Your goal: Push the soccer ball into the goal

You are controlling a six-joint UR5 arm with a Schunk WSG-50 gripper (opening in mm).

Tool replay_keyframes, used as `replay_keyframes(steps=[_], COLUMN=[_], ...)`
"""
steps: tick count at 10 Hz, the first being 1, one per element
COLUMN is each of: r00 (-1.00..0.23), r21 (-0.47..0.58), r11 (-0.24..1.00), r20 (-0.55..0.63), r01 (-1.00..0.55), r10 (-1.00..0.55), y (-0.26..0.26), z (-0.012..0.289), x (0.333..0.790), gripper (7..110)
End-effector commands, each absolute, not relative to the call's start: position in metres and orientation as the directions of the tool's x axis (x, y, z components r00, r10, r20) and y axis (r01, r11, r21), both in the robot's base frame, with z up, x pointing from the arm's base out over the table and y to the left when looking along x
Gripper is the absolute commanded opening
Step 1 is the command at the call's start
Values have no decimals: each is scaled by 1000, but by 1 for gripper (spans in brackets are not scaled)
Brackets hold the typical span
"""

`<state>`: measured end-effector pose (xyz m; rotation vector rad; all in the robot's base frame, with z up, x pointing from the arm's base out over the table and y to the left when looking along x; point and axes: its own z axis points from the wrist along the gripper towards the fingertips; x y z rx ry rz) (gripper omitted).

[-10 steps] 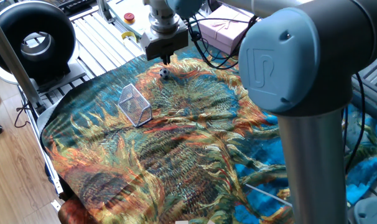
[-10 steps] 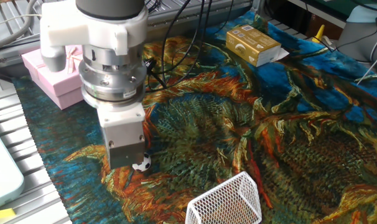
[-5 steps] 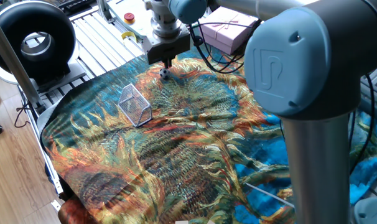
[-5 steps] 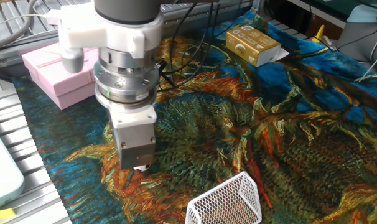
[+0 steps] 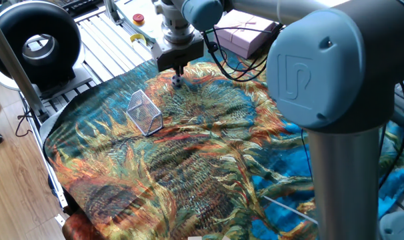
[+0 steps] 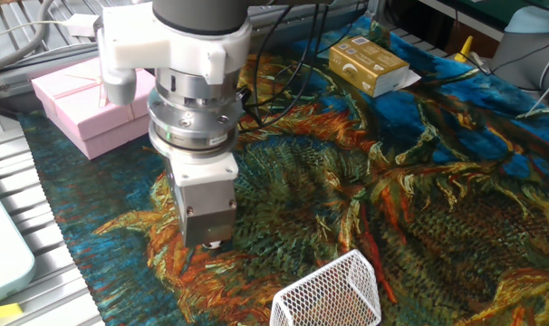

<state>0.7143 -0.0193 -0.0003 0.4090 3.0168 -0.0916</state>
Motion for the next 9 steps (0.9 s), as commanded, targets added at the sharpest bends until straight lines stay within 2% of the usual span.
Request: replay_keyframes(steps=[1, 5, 9], r00=[-955, -953, -962], r21=[-32, -33, -60], r11=[959, 957, 965], r20=[-106, -105, -117], r01=[283, 288, 257], r10=[279, 283, 248], y=[-14, -9, -30], z=[0, 0, -2], x=[713, 709, 708], gripper=[7, 7, 7])
